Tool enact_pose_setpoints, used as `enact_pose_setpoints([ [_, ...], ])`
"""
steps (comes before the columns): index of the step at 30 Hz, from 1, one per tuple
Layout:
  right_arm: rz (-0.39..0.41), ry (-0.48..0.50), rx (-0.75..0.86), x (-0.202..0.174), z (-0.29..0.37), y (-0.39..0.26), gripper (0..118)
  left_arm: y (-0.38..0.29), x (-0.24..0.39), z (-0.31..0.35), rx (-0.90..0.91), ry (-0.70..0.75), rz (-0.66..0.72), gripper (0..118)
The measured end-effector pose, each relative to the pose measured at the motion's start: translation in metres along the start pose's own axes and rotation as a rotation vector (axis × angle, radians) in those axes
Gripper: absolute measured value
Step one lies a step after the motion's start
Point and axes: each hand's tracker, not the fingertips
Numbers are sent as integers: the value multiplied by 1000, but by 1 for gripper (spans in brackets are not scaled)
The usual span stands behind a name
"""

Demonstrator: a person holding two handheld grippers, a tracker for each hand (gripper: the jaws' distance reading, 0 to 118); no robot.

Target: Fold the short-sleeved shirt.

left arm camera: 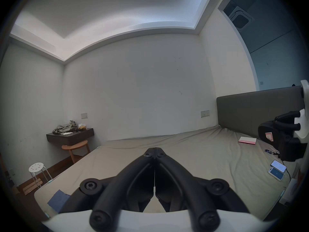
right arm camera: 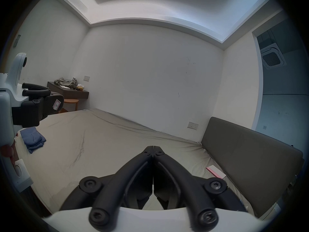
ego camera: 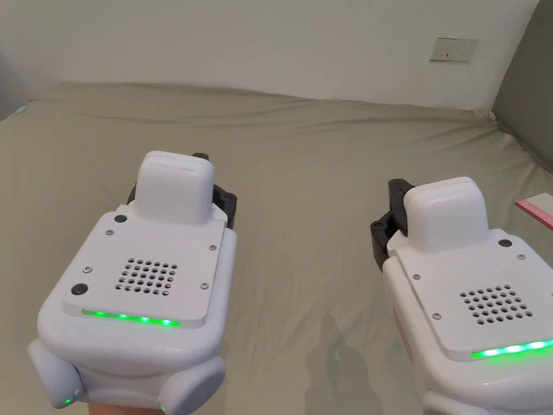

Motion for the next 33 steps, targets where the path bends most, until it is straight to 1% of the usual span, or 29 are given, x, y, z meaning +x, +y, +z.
enact_pose_setpoints([
  [7, -13, -10, 12, -4, -2, 1, 2, -4, -1, -1, 5, 40, -30, 0],
  [13, -9, -10, 13, -9, -3, -2, 2, -11, -1, 1, 10, 33, -29, 0],
  [17, -26, -12, 11, -10, -3, -4, 2, -20, -1, 1, 15, 30, -37, 0],
  [25, -31, -11, 10, -12, -6, -7, 3, -15, -5, -1, 20, 28, -18, 0],
  [26, -36, -9, 10, -11, -7, -7, 10, -15, -5, -2, 19, 25, -15, 0],
  [27, -42, -15, 10, -10, -8, -7, 35, -15, -5, -2, 16, 26, -15, 5],
  [28, -55, -8, 9, -7, -10, -7, 67, -16, -5, -3, 13, 31, -17, 15],
  [29, -60, 1, 2, -5, -11, -7, 94, -17, -5, -4, 9, 33, -21, 22],
  [30, -63, 3, 3, -4, -11, -8, 109, -17, -6, -5, 5, 28, -18, 27],
  [31, -60, 2, 26, -3, -9, -9, 109, -18, -7, -6, -2, 23, -10, 36],
  [32, -52, -1, 35, -3, -8, -10, 109, -18, -8, -6, -8, 24, -4, 57],
  [33, -32, 0, 39, -5, -8, -8, 109, -18, -9, -8, -18, 24, 4, 95],
])
